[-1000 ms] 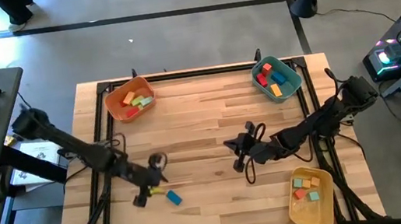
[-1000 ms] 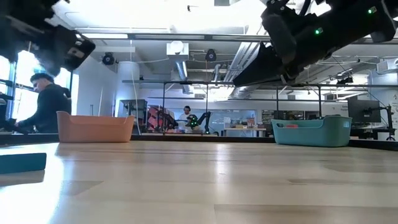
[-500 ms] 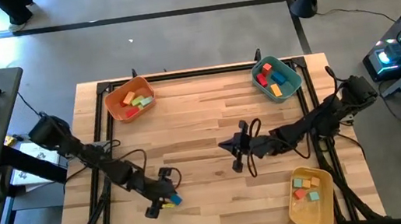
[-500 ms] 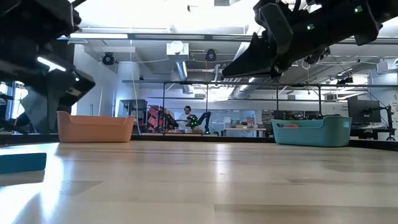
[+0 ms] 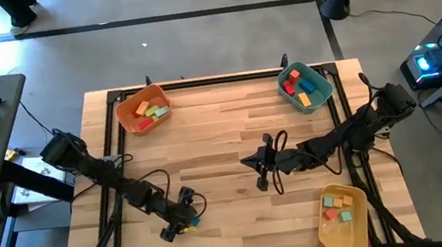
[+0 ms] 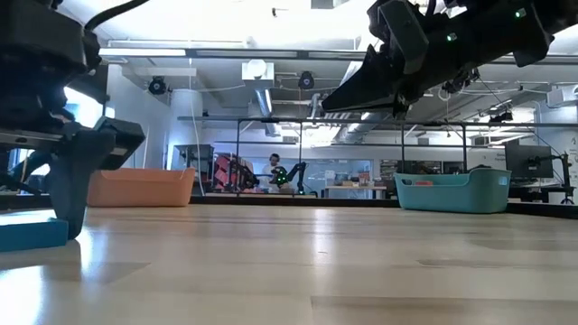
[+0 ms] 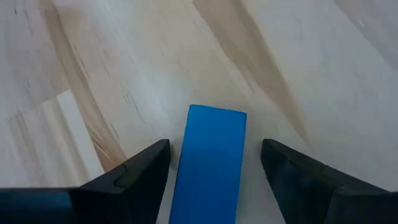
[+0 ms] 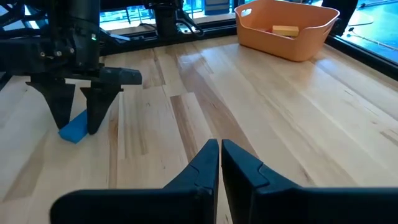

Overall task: Sort blocks by size
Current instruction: Put the thin blue rectangular block into the orange bin

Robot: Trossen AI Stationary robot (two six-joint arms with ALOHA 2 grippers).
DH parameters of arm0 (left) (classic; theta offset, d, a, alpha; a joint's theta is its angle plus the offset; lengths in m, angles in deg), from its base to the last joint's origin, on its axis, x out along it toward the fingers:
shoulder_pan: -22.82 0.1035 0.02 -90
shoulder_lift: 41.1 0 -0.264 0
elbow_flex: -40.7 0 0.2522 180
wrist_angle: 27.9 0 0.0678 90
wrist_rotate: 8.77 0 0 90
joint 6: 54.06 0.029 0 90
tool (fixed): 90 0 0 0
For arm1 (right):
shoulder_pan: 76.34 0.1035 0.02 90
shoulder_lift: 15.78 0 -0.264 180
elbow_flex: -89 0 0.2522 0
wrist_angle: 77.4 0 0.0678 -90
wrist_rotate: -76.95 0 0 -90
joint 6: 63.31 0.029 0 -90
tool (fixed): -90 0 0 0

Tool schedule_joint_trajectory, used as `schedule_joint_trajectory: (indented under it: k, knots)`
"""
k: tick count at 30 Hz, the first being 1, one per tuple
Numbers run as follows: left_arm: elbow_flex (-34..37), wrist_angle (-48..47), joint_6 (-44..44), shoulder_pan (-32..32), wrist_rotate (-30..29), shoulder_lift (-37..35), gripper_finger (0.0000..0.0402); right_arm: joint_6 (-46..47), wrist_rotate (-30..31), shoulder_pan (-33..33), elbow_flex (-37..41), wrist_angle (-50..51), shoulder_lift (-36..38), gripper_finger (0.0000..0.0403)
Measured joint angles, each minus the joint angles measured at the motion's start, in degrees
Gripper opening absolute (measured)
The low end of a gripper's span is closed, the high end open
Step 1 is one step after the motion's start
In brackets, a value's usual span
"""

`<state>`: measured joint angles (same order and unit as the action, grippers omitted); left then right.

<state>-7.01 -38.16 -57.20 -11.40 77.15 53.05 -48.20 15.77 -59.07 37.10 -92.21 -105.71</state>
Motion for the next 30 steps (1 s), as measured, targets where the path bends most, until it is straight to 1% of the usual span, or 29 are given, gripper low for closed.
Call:
schedule_joint_trajectory:
  k: [2,4,8,11,13,14,15,17,20,22,25,27,30]
  knots:
    - [0.01,-0.17,-0.26,0.49,0.34,0.32,0.0231,0.05,0.0,0.0,-0.01,-0.02,0.0,0.0013]
    - [0.03,-0.16,-1.07,1.27,0.57,0.41,0.0207,0.09,0.0,0.0,-0.01,0.0,0.0,0.0013]
    - [0.07,0.19,-1.44,3.66,1.97,0.55,0.0135,0.28,-0.6,0.38,-0.01,0.19,0.0,0.0013]
    - [-0.19,0.15,-2.73,5.94,3.91,0.5,0.0085,-1.06,-2.14,2.48,0.01,2.52,1.38,0.0013]
    - [-0.92,0.13,-4.79,7.76,3.79,0.22,0.0083,-1.11,-1.62,4.27,0.01,5.03,3.44,0.0013]
    - [-1.44,0.04,-5.56,8.86,2.74,-0.24,0.0083,-1.09,-0.44,5.17,0.0,6.49,4.58,0.0013]
    - [-2.08,-0.59,-6.07,10.0,0.43,-0.64,0.0083,-1.05,1.32,6.13,-0.01,8.39,5.83,0.0013]
    - [-3.58,-3.12,-6.69,12.5,-6.47,-1.93,0.0083,-0.61,5.53,7.85,0.01,11.35,8.01,0.0013]
    - [-8.07,-7.72,-6.32,16.62,-14.43,-5.47,0.0083,-0.25,10.69,9.99,0.01,13.6,10.86,0.0013]
    - [-10.94,-14.94,-6.2,20.05,-19.56,-7.82,0.0083,-0.27,11.79,10.8,0.01,13.79,11.77,0.0013]
    - [-15.29,-25.87,-6.23,27.03,-27.52,-10.91,0.0083,-1.41,12.13,11.63,0.01,13.73,12.02,0.0013]
    - [-17.99,-31.3,-6.6,32.92,-29.59,-13.15,0.0083,-1.66,12.13,11.75,0.0,14.23,11.96,0.0013]
    - [-19.03,-38.41,-7.52,42.98,-29.53,-14.59,0.0083,-0.78,12.21,11.72,0.0,14.63,11.91,0.0013]
